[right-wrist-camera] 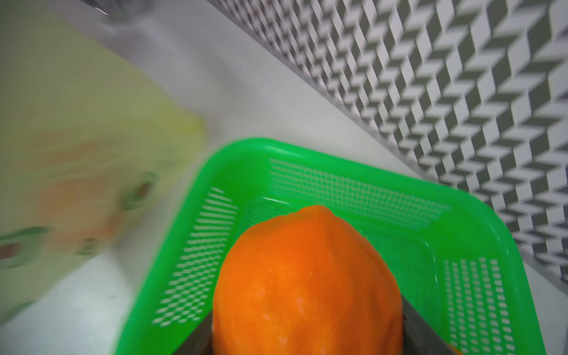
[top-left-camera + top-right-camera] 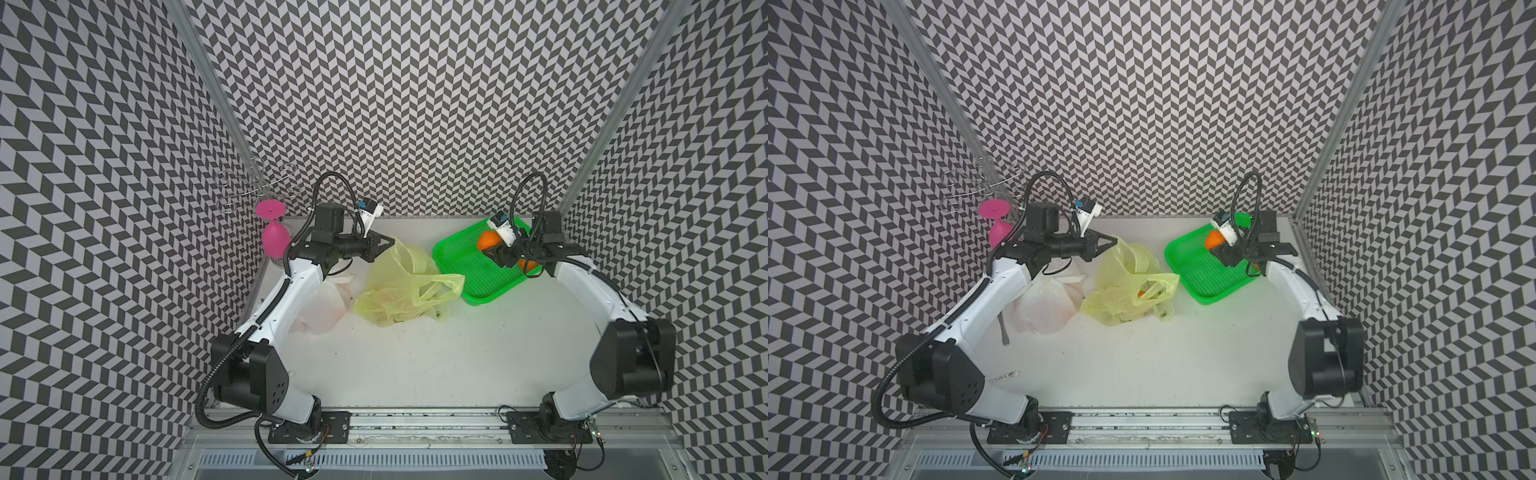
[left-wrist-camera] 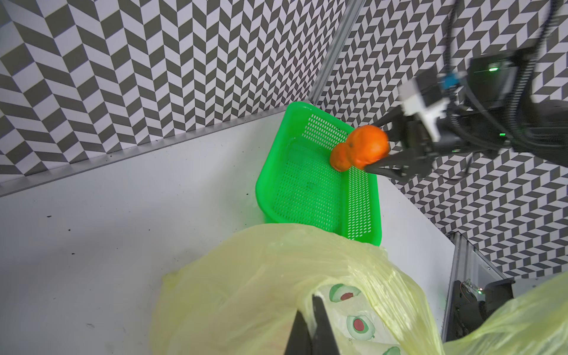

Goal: Place the oranges into plastic bags & tie knots
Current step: Pick up the orange from the basket, then place the orange in the plastic bag.

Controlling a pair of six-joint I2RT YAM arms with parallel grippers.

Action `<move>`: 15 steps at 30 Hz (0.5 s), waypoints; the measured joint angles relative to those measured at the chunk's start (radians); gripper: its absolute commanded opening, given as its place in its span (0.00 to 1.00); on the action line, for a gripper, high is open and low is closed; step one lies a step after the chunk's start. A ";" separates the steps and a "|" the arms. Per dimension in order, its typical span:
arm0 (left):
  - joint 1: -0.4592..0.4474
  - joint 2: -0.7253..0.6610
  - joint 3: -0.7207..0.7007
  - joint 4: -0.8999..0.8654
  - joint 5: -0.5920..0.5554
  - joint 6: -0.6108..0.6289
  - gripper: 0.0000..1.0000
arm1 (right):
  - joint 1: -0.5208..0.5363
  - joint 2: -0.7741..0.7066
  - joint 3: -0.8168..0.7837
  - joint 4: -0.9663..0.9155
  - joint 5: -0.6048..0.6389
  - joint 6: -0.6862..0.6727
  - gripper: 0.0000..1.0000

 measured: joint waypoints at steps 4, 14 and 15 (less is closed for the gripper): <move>0.000 0.000 -0.001 0.000 0.001 0.003 0.00 | 0.042 -0.180 -0.121 -0.059 -0.175 -0.060 0.49; -0.009 0.000 -0.011 -0.002 0.014 0.010 0.00 | 0.332 -0.187 -0.280 -0.149 -0.251 -0.122 0.47; -0.011 0.000 -0.012 -0.003 0.016 0.014 0.00 | 0.347 -0.175 -0.271 -0.142 -0.251 -0.119 0.47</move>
